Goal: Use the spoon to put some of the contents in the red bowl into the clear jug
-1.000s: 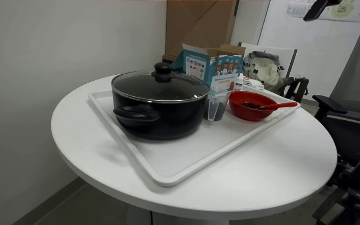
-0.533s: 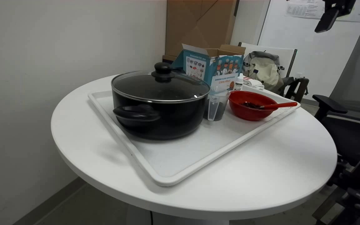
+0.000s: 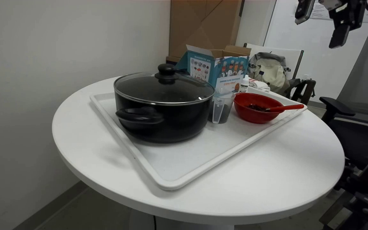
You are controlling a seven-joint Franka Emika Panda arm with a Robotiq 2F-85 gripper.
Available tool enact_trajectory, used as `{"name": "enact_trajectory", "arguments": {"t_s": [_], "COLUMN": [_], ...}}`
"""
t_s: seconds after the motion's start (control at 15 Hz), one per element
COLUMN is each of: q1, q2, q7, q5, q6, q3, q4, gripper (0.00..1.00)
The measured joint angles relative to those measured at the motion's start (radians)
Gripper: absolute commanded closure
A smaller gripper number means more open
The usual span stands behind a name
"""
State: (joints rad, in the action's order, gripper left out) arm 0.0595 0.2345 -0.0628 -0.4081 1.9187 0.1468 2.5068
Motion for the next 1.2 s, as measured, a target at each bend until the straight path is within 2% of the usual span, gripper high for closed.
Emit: {"name": "enact_trajectory", "arguments": {"t_s": [0.33,0.47,0.67,0.93,1.2], "q1": [0.017,0.016,0.013,0.010,0.021], "q2": [-0.119,-0.160,-0.216,-0.284,-0.375], "q7": [-0.005,-0.005,-0.034,-0.057,-0.053], "q5": [0.125,0.187,0.322,0.487,0.530], "q6": [-0.212,-0.254,-0.245,-0.150,-0.063], "q3": [-0.004,-0.016,-0.043,-0.059,-0.050], "q4": [-0.118,-0.169,-0.225,-0.239,-0.233], "gripper": [0.00,0.00,0.00,0.00,0.00]}}
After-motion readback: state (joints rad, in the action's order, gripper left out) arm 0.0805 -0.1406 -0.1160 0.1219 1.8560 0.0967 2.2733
